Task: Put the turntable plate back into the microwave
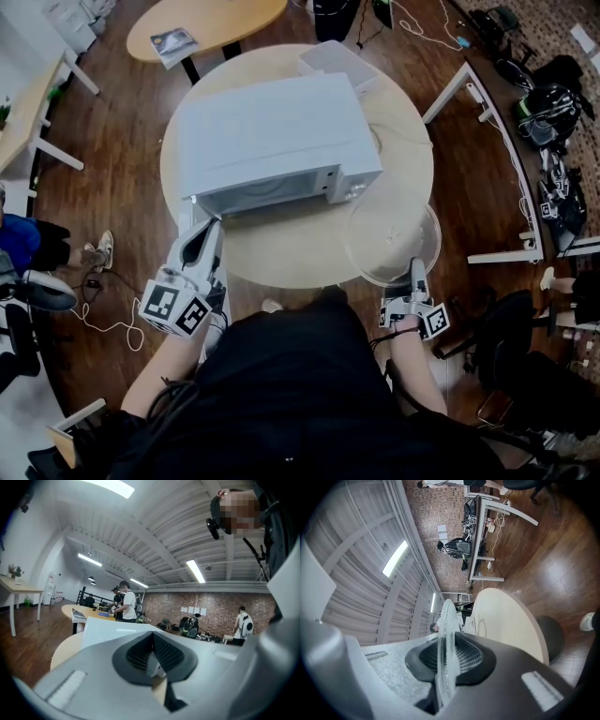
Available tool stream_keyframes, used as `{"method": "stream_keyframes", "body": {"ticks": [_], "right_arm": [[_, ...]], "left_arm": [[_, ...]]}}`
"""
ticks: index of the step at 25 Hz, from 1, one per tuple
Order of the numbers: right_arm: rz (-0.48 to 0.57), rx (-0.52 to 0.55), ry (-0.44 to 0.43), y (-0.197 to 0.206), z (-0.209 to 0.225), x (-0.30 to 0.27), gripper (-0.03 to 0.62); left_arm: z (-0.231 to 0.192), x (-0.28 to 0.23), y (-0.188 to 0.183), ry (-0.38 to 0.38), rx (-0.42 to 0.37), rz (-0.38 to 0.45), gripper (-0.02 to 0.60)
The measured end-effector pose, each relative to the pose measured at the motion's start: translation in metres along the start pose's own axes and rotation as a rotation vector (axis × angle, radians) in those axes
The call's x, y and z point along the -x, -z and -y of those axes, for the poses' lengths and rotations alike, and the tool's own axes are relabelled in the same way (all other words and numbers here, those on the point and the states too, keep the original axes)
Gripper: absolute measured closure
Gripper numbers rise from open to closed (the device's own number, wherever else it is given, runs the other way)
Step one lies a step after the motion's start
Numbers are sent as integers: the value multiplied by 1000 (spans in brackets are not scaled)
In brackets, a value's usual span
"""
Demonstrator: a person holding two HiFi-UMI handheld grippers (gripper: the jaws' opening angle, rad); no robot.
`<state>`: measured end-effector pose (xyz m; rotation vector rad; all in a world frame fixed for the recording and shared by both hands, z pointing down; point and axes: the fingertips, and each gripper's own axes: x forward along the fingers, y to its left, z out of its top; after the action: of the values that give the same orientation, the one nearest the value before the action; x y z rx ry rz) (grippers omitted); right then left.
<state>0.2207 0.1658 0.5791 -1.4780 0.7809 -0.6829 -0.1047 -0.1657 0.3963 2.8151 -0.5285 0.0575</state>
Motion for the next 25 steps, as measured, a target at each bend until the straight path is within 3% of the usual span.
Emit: {"method": "stream_keyframes", "body": {"ticks": [25], "right_arm": [[-101,-12,-39,57,-15,16,559]], "left_arm": [[1,22,-2,30,-4,21,575]]}}
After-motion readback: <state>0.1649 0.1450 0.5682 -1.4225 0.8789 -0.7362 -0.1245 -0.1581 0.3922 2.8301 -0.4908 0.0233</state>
